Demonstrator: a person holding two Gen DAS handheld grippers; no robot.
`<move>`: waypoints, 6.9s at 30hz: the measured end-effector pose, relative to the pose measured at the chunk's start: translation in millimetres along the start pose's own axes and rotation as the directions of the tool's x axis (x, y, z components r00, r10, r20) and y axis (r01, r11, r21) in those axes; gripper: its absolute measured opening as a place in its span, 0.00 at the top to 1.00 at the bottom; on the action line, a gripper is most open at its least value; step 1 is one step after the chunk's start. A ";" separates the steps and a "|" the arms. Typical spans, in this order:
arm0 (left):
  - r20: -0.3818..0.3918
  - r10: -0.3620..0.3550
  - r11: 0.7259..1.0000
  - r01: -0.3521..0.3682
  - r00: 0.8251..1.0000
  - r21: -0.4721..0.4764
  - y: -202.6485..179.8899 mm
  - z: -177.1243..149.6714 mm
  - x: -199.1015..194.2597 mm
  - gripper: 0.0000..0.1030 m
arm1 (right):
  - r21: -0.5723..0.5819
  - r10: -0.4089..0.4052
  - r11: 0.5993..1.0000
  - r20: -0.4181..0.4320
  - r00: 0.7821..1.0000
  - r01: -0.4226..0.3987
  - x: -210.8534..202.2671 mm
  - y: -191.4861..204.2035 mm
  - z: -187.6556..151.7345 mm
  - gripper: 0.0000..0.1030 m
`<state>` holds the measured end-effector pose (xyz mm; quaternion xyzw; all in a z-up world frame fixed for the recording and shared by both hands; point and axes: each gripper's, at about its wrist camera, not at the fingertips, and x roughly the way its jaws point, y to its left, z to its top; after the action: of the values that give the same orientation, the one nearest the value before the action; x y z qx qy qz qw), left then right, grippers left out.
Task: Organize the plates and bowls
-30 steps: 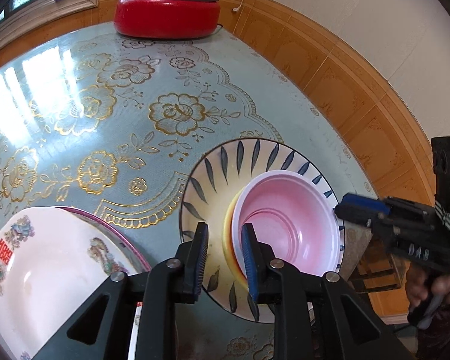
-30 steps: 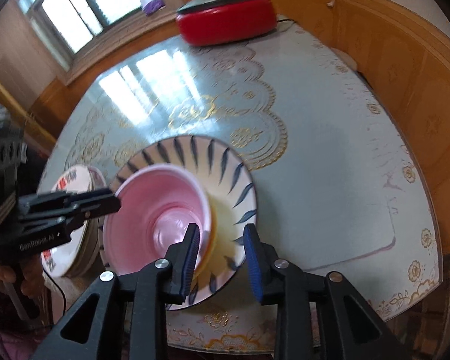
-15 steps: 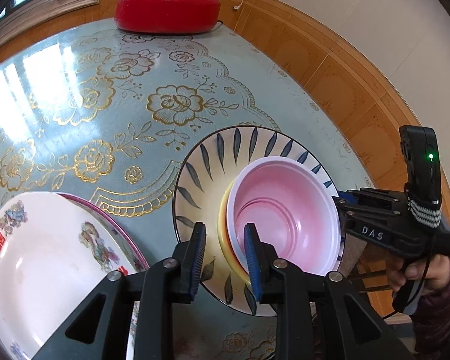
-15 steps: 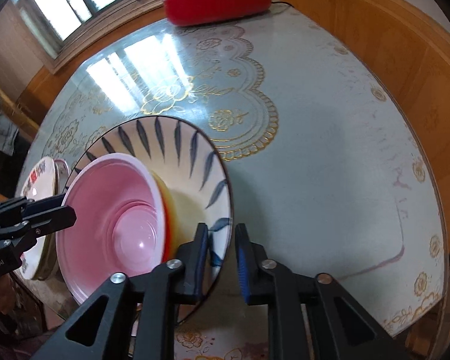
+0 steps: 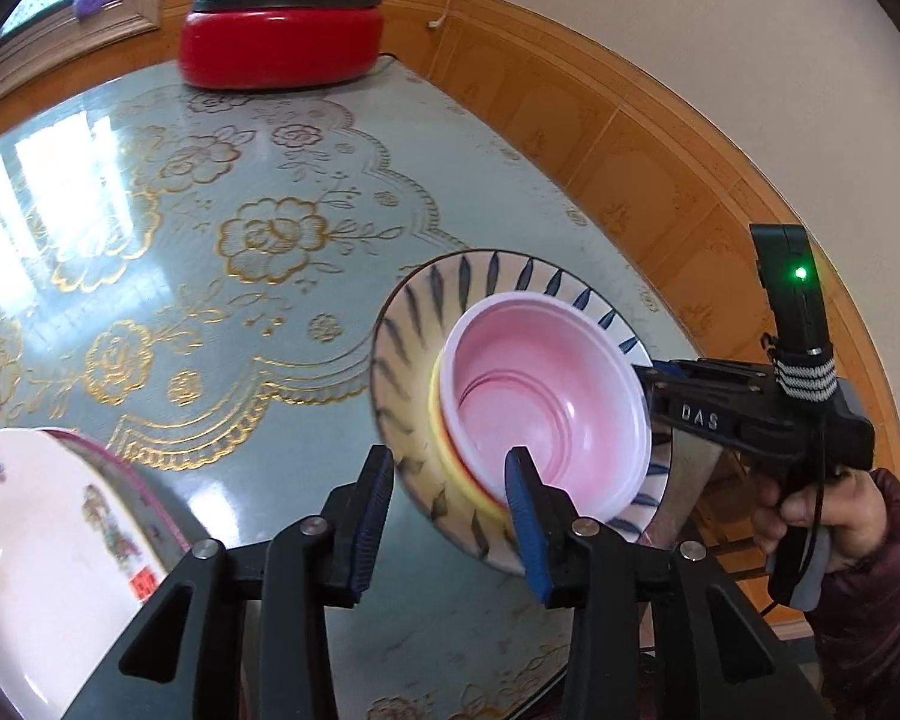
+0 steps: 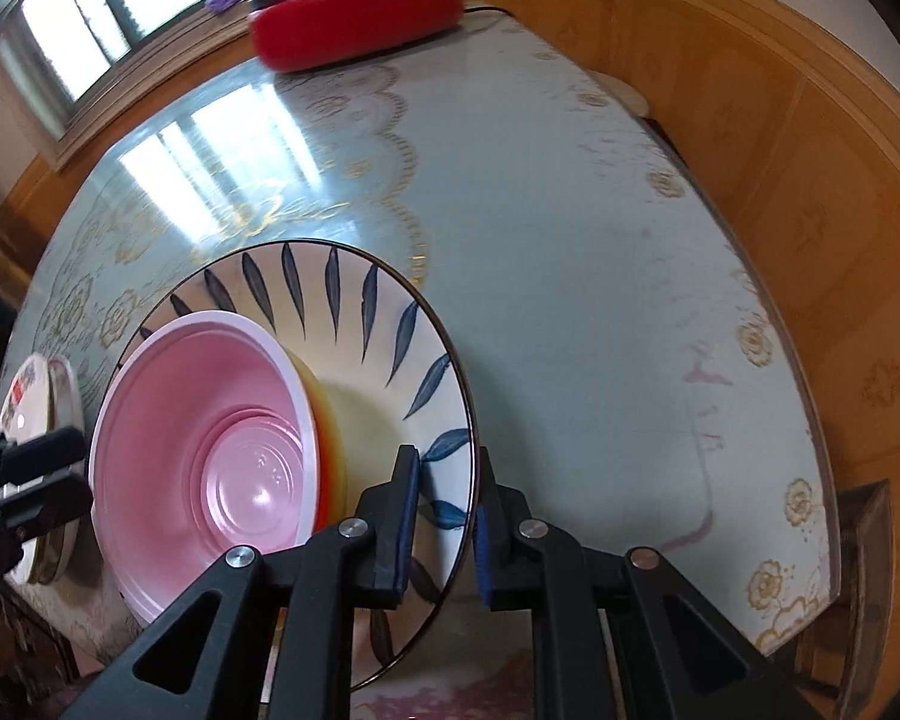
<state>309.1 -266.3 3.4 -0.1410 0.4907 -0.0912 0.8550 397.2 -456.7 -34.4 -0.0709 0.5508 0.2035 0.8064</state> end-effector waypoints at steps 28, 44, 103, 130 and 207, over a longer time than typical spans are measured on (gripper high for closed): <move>-0.096 -0.071 0.997 0.074 0.993 0.026 -3.4 17.8 60.7 0.71 | 0.164 0.141 0.976 0.029 0.990 -0.144 -1.9 -42.2 -25.4 0.84; -0.109 -0.007 1.000 0.006 0.994 -0.016 9.6 39.4 70.5 0.85 | 0.122 0.125 0.984 0.048 0.991 -0.130 -6.1 -32.6 -34.1 0.81; -0.123 -0.023 1.000 0.024 0.992 0.008 6.7 37.4 87.5 0.88 | -0.042 0.155 0.987 0.065 0.986 -0.152 7.5 -20.0 -28.4 0.80; -0.092 0.059 0.998 -0.056 0.994 0.041 -3.1 36.0 86.6 0.84 | -0.093 0.081 0.993 0.084 0.993 -0.073 6.5 -5.6 -28.1 0.75; -0.007 0.029 0.968 -0.026 1.000 0.250 38.3 45.3 -17.5 0.85 | 0.121 0.052 0.990 0.189 0.981 -0.076 -43.8 83.2 -61.7 0.82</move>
<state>340.1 -218.2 26.7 -0.0247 0.4817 -0.1412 0.8646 296.8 -413.0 -8.7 0.0178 0.4873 0.1993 0.8500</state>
